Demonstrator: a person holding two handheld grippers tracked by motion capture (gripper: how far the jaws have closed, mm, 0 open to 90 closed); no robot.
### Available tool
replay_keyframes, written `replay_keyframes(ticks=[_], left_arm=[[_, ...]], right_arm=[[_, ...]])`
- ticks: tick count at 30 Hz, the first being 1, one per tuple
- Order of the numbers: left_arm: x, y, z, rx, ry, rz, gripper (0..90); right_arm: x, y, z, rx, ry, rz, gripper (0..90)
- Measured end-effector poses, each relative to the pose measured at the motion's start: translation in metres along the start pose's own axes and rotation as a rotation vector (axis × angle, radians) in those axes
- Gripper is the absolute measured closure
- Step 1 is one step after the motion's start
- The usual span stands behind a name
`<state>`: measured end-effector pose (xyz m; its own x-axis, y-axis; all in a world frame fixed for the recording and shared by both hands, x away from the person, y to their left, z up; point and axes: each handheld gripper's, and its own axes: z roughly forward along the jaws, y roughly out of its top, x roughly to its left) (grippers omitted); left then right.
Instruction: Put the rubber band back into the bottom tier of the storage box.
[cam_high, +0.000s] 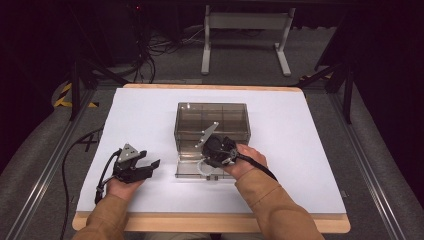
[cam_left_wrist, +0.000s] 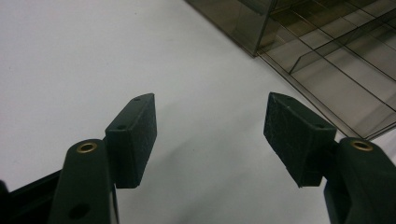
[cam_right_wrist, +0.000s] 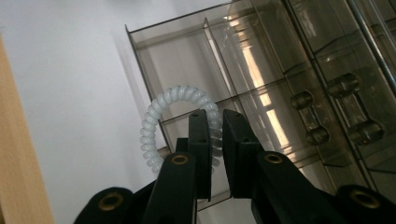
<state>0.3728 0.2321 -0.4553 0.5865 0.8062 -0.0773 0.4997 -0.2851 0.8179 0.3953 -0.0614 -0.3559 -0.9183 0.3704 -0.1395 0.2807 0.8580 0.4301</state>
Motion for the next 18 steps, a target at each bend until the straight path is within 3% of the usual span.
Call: replay_keyframes(ticks=[18], left_arm=[[0.0,0.0,0.0,0.0,-0.001,0.0,35.4]], right_arm=[[-0.019,-0.009,0.016,0.034,-0.035,0.044,82.5]])
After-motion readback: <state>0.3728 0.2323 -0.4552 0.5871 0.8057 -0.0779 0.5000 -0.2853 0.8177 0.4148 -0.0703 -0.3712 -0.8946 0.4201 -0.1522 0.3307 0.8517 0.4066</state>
